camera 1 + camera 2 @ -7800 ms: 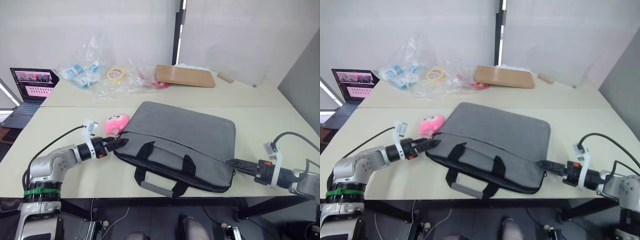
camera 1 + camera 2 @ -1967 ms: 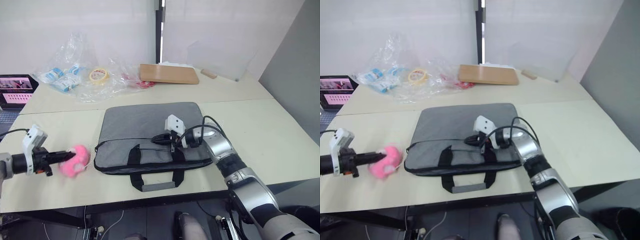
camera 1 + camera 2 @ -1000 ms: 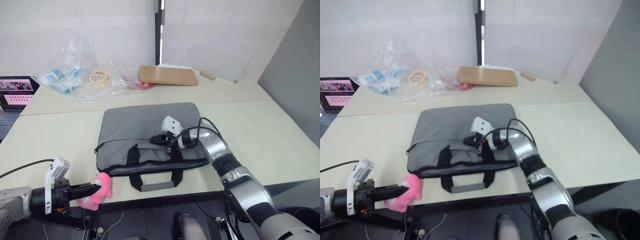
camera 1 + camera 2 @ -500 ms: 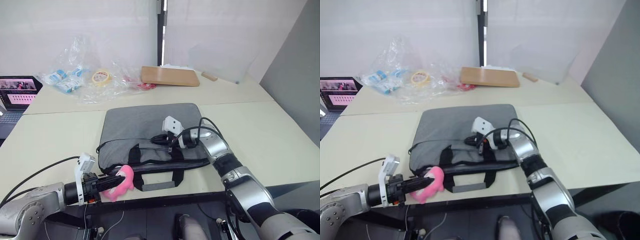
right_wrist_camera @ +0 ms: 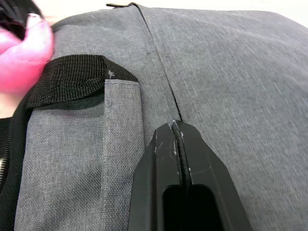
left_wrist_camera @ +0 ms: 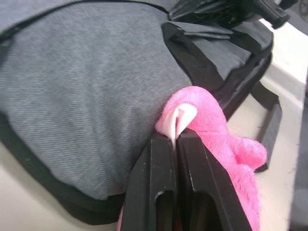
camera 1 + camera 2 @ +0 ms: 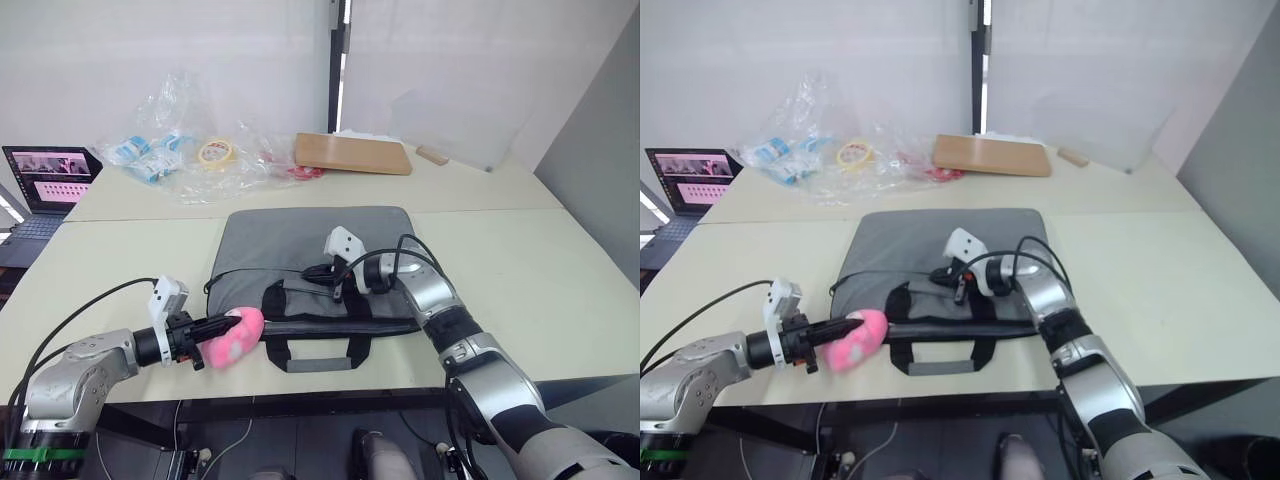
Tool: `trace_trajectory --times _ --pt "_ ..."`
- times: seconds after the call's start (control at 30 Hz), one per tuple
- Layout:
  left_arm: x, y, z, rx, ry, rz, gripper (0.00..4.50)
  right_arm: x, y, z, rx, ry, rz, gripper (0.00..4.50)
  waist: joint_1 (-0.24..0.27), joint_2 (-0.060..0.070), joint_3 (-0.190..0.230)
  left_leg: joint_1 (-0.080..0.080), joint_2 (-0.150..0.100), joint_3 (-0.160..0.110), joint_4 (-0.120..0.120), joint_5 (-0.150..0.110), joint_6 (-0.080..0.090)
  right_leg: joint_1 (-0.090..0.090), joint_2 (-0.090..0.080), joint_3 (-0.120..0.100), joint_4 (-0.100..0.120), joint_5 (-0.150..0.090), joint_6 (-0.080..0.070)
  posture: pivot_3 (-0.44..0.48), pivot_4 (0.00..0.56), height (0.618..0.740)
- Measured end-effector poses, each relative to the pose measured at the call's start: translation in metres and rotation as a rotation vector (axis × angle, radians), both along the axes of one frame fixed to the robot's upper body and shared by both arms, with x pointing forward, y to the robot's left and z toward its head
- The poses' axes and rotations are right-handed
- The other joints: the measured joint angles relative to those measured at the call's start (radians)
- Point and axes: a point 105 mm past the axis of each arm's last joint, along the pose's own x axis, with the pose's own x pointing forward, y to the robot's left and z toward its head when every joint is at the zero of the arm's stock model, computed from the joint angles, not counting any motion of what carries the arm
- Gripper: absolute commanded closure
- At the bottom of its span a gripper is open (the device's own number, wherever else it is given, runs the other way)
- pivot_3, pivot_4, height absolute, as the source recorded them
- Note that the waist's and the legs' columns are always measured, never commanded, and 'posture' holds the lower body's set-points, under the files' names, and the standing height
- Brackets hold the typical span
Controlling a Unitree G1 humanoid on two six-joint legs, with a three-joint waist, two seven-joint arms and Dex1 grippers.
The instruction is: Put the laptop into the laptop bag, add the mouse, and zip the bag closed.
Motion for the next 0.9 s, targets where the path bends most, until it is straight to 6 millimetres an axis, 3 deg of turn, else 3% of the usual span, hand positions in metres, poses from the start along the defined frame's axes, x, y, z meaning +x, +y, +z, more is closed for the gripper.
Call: trace_trajectory --times 0.33,0.53,0.9 --pt "-0.007 0.002 0.004 0.035 0.002 -0.048 4.47 -0.017 0.021 0.018 0.074 -0.033 0.133 4.5 -0.002 0.0 0.0 -0.001 0.0 -0.002 -0.002 0.0 0.0 -0.005 0.001 -0.002 -0.003 0.0 0.0 0.0 0.15 0.74" --pt "-0.031 0.003 0.008 0.045 0.015 -0.046 4.47 -0.003 0.017 0.001 0.045 -0.019 0.058 4.5 -0.008 0.0 0.0 0.0 0.001 -0.001 -0.011 0.0 0.0 -0.008 0.001 -0.003 -0.009 0.0 -0.001 0.0 0.15 0.74" --pt "-0.056 -0.005 0.003 -0.045 0.1 0.09 4.47 0.0 0.018 -0.006 0.019 -0.058 0.056 4.5 -0.013 0.0 0.0 0.006 0.001 -0.001 -0.013 0.001 -0.001 -0.001 0.001 -0.003 -0.01 -0.001 -0.001 0.0 0.15 0.74"
